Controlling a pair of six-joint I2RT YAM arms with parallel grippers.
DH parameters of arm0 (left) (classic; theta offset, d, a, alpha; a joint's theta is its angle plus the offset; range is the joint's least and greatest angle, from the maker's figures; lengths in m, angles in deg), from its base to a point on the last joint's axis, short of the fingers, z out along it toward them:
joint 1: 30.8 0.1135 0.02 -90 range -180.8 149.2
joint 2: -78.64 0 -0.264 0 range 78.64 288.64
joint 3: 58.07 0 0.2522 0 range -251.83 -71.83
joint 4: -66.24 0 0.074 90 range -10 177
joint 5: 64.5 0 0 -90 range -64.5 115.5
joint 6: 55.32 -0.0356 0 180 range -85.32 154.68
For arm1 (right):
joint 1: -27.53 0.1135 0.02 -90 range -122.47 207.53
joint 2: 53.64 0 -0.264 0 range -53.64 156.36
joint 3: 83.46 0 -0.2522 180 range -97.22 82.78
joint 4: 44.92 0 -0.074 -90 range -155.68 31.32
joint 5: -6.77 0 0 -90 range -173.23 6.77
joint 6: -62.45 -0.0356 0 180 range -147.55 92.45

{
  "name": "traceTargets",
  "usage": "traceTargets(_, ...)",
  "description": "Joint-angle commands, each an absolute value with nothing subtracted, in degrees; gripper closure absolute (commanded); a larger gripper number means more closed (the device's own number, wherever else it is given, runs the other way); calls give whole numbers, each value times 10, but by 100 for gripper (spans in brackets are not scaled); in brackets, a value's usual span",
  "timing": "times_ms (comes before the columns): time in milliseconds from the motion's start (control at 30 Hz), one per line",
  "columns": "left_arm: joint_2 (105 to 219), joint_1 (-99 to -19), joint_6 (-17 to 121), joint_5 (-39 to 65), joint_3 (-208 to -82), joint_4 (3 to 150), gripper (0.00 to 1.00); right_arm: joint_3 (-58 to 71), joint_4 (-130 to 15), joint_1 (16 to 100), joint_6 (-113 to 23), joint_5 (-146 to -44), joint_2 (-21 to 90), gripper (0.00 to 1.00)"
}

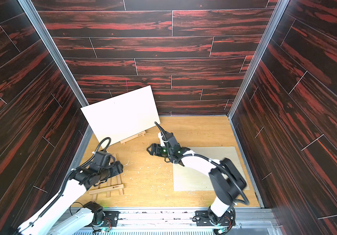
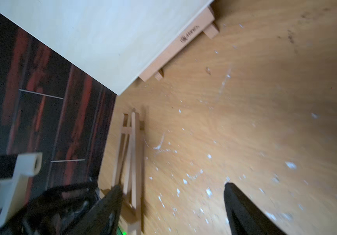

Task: Disassemble the easel
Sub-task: Move the easel to the center of the board.

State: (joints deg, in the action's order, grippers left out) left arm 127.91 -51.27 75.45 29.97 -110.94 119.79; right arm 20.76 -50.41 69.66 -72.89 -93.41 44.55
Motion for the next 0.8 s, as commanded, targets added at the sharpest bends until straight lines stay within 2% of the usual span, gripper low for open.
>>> traceTargets(0, 1262, -510, 758, 297, -1097, 1185, 14, 161, -428, 699, -762, -946, 509, 19)
traceTargets(467, 1229, -509, 768, 282, -1084, 1162, 12, -87, -339, 696, -837, -947, 773, 19)
traceTargets(767, 1201, -509, 776, 286, -1072, 1171, 8, -172, -358, 693, -885, -951, 865, 21)
